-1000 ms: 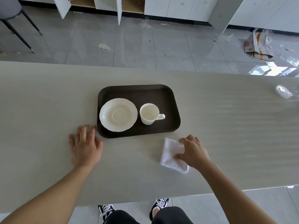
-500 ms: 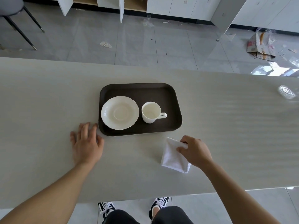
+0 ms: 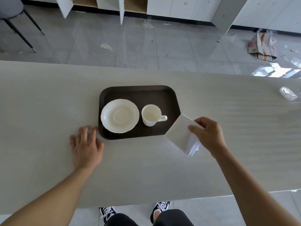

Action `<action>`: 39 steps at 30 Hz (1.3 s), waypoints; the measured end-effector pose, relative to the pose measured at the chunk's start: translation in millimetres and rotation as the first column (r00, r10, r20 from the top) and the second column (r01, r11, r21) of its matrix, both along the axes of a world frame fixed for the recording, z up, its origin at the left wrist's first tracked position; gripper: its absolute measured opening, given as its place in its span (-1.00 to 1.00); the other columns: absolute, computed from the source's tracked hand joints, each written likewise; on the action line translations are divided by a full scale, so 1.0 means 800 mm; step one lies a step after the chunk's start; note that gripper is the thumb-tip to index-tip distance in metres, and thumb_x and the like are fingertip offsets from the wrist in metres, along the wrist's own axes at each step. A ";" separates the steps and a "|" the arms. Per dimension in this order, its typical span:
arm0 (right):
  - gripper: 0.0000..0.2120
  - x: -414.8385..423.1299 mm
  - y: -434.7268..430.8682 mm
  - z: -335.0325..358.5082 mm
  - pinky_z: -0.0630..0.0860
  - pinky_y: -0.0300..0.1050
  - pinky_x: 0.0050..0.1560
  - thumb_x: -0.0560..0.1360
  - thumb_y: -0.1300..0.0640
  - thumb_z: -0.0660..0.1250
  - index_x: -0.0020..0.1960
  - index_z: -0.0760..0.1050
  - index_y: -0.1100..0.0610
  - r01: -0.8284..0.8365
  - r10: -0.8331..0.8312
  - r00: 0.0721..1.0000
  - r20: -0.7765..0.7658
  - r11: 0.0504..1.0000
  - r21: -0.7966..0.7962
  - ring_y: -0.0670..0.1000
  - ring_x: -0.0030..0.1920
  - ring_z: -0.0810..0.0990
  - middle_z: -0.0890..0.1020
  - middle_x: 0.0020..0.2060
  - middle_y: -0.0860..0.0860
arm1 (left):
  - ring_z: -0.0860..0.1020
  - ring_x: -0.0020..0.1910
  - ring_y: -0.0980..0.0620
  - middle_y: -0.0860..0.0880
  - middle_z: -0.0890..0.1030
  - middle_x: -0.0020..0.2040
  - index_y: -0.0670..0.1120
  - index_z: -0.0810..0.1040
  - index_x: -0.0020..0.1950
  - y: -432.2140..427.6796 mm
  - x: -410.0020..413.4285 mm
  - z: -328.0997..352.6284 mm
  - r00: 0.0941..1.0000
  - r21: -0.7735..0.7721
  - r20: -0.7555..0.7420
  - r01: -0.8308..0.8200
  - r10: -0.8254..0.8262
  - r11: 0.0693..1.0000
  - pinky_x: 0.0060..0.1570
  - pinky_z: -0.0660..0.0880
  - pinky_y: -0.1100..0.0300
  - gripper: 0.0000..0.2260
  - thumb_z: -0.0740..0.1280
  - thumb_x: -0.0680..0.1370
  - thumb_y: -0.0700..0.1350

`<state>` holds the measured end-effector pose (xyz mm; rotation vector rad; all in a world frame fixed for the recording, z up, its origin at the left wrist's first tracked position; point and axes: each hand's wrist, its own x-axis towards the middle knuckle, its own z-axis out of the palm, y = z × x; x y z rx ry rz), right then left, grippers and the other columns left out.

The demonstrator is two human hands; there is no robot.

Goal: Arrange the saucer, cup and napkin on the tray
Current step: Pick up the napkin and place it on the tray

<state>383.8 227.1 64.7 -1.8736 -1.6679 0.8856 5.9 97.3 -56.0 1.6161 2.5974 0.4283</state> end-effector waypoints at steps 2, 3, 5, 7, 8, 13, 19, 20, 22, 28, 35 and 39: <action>-0.95 -0.002 0.011 0.003 0.48 -0.12 -0.33 0.34 0.08 0.46 -0.25 0.60 -0.02 0.034 -0.034 0.999 -0.019 0.999 0.020 0.00 -0.32 0.60 0.64 -0.37 -0.07 | 0.39 0.44 -0.28 -0.24 0.46 0.39 -0.17 0.52 0.33 0.001 0.000 0.000 1.000 -0.005 0.002 0.002 -0.002 1.000 0.45 0.15 -0.31 -0.55 0.16 0.48 -0.10; -0.96 -0.004 0.016 0.004 0.47 -0.14 -0.34 0.33 0.07 0.45 -0.25 0.59 -0.02 0.051 -0.050 0.998 -0.029 0.998 0.032 -0.01 -0.32 0.60 0.64 -0.37 -0.07 | 0.39 0.44 -0.28 -0.23 0.46 0.39 -0.16 0.52 0.33 0.001 0.000 0.000 1.000 -0.008 0.002 0.002 -0.002 1.000 0.45 0.15 -0.31 -0.55 0.16 0.48 -0.09; -0.95 -0.008 0.027 0.005 0.47 -0.16 -0.36 0.32 0.05 0.43 -0.24 0.59 -0.01 0.098 -0.095 0.994 -0.054 0.994 0.056 -0.03 -0.32 0.59 0.64 -0.35 -0.08 | 0.39 0.44 -0.27 -0.23 0.46 0.39 -0.16 0.52 0.33 0.000 0.000 0.000 1.000 -0.010 0.001 -0.002 0.002 1.000 0.45 0.14 -0.30 -0.55 0.16 0.48 -0.10; -0.95 -0.014 0.038 0.003 0.48 -0.15 -0.33 0.32 0.05 0.42 -0.23 0.59 0.00 0.156 -0.149 0.984 -0.095 0.986 0.065 -0.02 -0.30 0.60 0.64 -0.34 -0.08 | 0.39 0.43 -0.28 -0.23 0.46 0.39 -0.16 0.52 0.33 0.000 0.000 0.000 1.000 -0.009 -0.002 -0.005 0.005 1.000 0.45 0.15 -0.30 -0.55 0.17 0.47 -0.10; -0.95 -0.017 0.043 0.002 0.50 -0.13 -0.32 0.32 0.05 0.42 -0.22 0.59 0.00 0.186 -0.178 0.976 -0.124 0.981 0.061 -0.02 -0.30 0.60 0.64 -0.33 -0.08 | 0.40 0.43 -0.28 -0.23 0.46 0.39 -0.16 0.53 0.33 0.000 0.000 0.001 1.000 -0.010 -0.003 -0.006 0.006 1.000 0.45 0.16 -0.30 -0.55 0.17 0.47 -0.10; -0.94 -0.033 0.067 -0.008 0.68 0.14 -0.16 0.34 0.08 0.41 -0.18 0.58 0.02 0.329 -0.313 0.910 -0.271 0.944 0.012 0.04 -0.23 0.63 0.65 -0.27 -0.01 | 0.44 0.36 -0.32 -0.24 0.45 0.38 -0.18 0.53 0.32 0.001 0.002 0.004 1.000 -0.023 -0.005 -0.002 0.002 1.000 0.44 0.18 -0.33 -0.55 0.22 0.45 -0.12; -0.91 -0.053 0.096 -0.026 0.68 0.18 -0.06 0.44 0.21 0.40 -0.15 0.51 0.06 0.392 -0.403 0.824 -0.399 0.913 -0.111 0.04 -0.17 0.60 0.60 -0.20 0.01 | 0.44 0.37 -0.33 -0.25 0.46 0.38 -0.21 0.54 0.30 0.001 0.003 0.007 1.000 -0.008 -0.003 -0.003 0.003 1.000 0.45 0.18 -0.34 -0.57 0.23 0.45 -0.13; -0.90 -0.056 0.099 -0.029 0.68 0.14 -0.08 0.44 0.23 0.40 -0.14 0.50 0.07 0.399 -0.417 0.809 -0.413 0.907 -0.134 0.06 -0.15 0.60 0.59 -0.19 0.02 | 0.44 0.38 -0.32 -0.25 0.46 0.39 -0.20 0.54 0.30 0.001 0.003 0.007 1.000 -0.010 -0.002 -0.002 0.002 1.000 0.45 0.18 -0.33 -0.56 0.22 0.46 -0.13; -0.89 -0.063 0.105 -0.035 0.68 0.05 -0.16 0.45 0.26 0.40 -0.14 0.50 0.09 0.410 -0.443 0.779 -0.443 0.895 -0.175 0.08 -0.12 0.61 0.59 -0.17 0.04 | 0.43 0.40 -0.30 -0.24 0.46 0.39 -0.20 0.54 0.31 0.001 0.002 0.006 1.000 -0.011 -0.006 0.002 -0.002 1.000 0.45 0.17 -0.33 -0.56 0.22 0.46 -0.13; -0.89 -0.080 0.108 -0.055 0.68 0.10 -0.08 0.44 0.29 0.39 -0.09 0.50 0.16 0.448 -0.527 0.711 -0.466 0.850 -0.278 0.15 -0.03 0.61 0.59 -0.12 0.08 | 0.47 0.33 -0.33 -0.24 0.47 0.37 -0.20 0.54 0.30 0.001 0.002 0.003 1.000 0.015 -0.015 -0.007 0.007 1.000 0.44 0.19 -0.33 -0.58 0.22 0.46 -0.14; -0.76 -0.070 0.095 -0.066 0.48 -0.14 -0.37 0.42 0.03 0.44 -0.05 0.48 0.16 0.407 -0.450 0.865 -0.222 0.888 -0.213 0.05 -0.27 0.67 0.61 -0.19 0.02 | 0.45 0.36 -0.30 -0.23 0.46 0.38 -0.18 0.53 0.30 0.002 0.002 0.002 1.000 0.015 -0.014 -0.002 0.002 1.000 0.45 0.17 -0.32 -0.57 0.22 0.45 -0.13; -0.65 -0.064 0.089 -0.070 0.39 -0.19 -0.44 0.42 -0.04 0.44 0.01 0.47 0.19 0.358 -0.389 0.914 -0.110 0.905 -0.229 -0.04 -0.51 0.64 0.64 -0.17 0.03 | 0.43 0.39 -0.29 -0.22 0.45 0.39 -0.18 0.53 0.32 0.002 0.002 0.004 1.000 -0.006 -0.007 -0.007 0.007 1.000 0.46 0.17 -0.31 -0.57 0.21 0.47 -0.12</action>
